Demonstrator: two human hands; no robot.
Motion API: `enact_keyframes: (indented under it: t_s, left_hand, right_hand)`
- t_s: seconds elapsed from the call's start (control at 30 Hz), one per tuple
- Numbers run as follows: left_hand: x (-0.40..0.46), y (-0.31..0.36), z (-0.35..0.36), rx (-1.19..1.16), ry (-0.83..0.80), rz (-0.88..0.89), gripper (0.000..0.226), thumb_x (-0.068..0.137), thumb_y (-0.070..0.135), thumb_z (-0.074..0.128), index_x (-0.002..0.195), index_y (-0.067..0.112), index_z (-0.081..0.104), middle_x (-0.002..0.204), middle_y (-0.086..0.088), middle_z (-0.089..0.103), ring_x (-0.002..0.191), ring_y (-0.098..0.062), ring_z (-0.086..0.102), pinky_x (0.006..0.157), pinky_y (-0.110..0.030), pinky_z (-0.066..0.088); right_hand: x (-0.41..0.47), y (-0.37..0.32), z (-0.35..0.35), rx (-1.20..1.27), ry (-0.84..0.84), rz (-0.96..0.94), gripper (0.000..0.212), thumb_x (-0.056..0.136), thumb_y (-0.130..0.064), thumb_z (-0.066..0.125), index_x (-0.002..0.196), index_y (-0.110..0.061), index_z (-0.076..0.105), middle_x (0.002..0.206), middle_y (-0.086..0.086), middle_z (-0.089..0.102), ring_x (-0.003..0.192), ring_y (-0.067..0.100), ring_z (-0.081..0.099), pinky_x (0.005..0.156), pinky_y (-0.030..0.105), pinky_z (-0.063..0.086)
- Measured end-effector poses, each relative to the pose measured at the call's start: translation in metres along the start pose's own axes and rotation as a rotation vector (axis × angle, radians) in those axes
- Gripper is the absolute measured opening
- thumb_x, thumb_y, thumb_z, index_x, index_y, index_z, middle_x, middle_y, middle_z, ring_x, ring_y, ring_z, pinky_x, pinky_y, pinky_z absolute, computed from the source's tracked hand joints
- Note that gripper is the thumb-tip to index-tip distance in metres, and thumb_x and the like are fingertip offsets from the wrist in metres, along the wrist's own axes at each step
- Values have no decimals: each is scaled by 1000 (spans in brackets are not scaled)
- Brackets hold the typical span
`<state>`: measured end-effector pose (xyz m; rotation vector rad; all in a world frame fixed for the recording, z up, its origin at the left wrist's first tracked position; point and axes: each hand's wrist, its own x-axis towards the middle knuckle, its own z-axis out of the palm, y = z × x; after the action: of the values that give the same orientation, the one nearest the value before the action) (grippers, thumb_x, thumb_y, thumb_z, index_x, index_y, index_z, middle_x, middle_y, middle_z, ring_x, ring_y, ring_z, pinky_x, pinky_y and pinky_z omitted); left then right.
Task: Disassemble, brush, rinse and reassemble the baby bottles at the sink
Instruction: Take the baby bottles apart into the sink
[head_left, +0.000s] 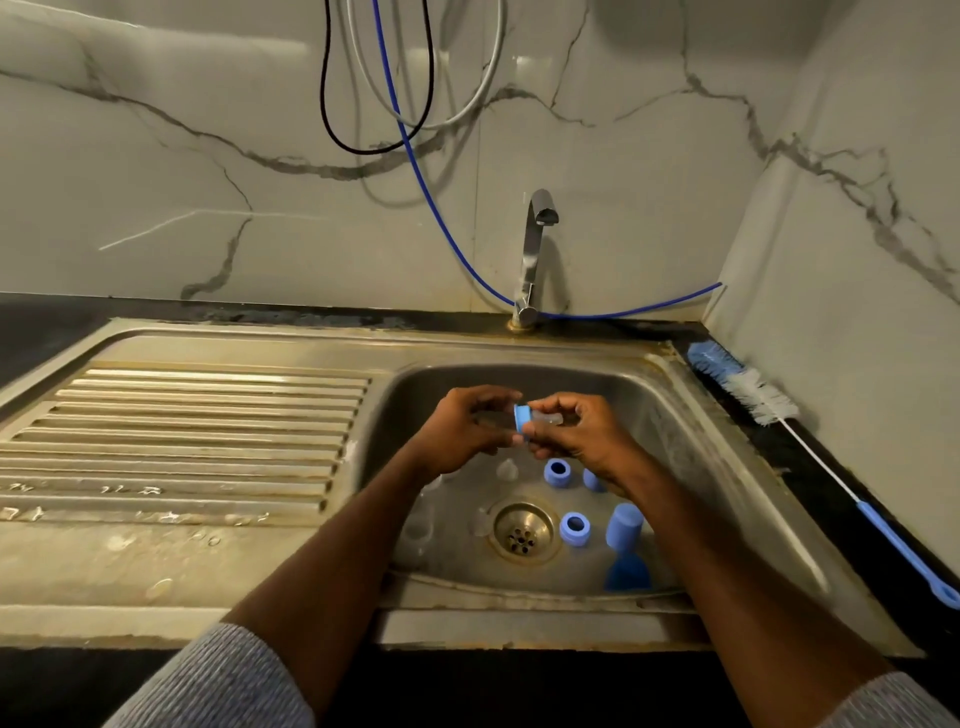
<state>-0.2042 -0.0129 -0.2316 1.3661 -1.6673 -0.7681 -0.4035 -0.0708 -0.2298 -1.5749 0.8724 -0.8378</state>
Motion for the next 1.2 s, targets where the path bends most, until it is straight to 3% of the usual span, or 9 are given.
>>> enact_keyframes:
  t_s: [0.13, 0.23, 0.33, 0.47, 0.67, 0.87, 1.07, 1.2]
  left_hand:
    - [1, -2, -1, -237, -3, -46, 43, 89, 10, 74, 131, 15, 63, 117, -1, 70, 106, -16, 70, 83, -35, 62]
    - [3, -6, -4, -346, -13, -93, 40, 92, 8, 70, 131, 15, 62, 120, -3, 70, 110, -19, 69, 86, -38, 61]
    - [4, -8, -4, -384, -34, -125, 39, 91, 6, 69, 130, 11, 63, 117, -6, 71, 106, -21, 71, 86, -36, 61]
    - [3, -4, -3, -435, -54, -124, 38, 92, 3, 66, 129, 4, 63, 111, -9, 74, 100, -21, 73, 81, -27, 60]
    - [2, -1, -1, -462, -70, -116, 37, 92, 3, 67, 129, 0, 62, 109, -12, 75, 100, -24, 74, 81, -27, 60]
    - [-1, -4, -5, -456, -87, -162, 35, 93, 6, 65, 127, 2, 63, 107, -14, 74, 95, -24, 75, 78, -27, 60]
    - [-2, -8, -12, -437, -80, -189, 37, 93, 7, 66, 129, 3, 62, 110, -11, 73, 98, -22, 74, 78, -26, 60]
    - [-3, -7, -12, -413, -79, -175, 36, 92, 6, 67, 128, 6, 63, 109, -9, 73, 98, -20, 74, 78, -26, 59]
  right_hand:
    - [2, -3, 0, 62, -23, 23, 28, 92, -15, 70, 119, -9, 70, 99, 15, 76, 88, 31, 75, 75, 33, 61]
    - [3, -5, 0, 36, -17, -8, 31, 91, -5, 70, 122, -6, 69, 102, 16, 75, 89, 28, 75, 75, 30, 60]
    - [2, -8, 1, -50, 46, -63, 27, 86, 2, 73, 113, -1, 71, 97, 19, 74, 82, 24, 75, 70, 24, 59]
    - [2, -9, 3, -107, 98, -110, 17, 83, 6, 74, 99, 2, 71, 81, 23, 72, 66, 23, 71, 65, 27, 59]
    - [9, -6, 20, -160, 285, -162, 9, 79, 9, 73, 85, 3, 70, 67, 15, 69, 53, 21, 66, 54, 30, 57]
    - [4, -6, 20, -145, 159, -108, 14, 80, 13, 72, 77, 0, 69, 67, 8, 68, 57, 20, 69, 56, 26, 56]
    - [1, -10, 21, 35, 76, 84, 9, 85, 11, 67, 84, 2, 71, 86, 23, 71, 78, 33, 74, 74, 34, 62]
    - [-1, -11, 21, 106, 70, 147, 7, 86, 8, 69, 93, 8, 71, 95, 24, 72, 85, 32, 74, 72, 30, 61]
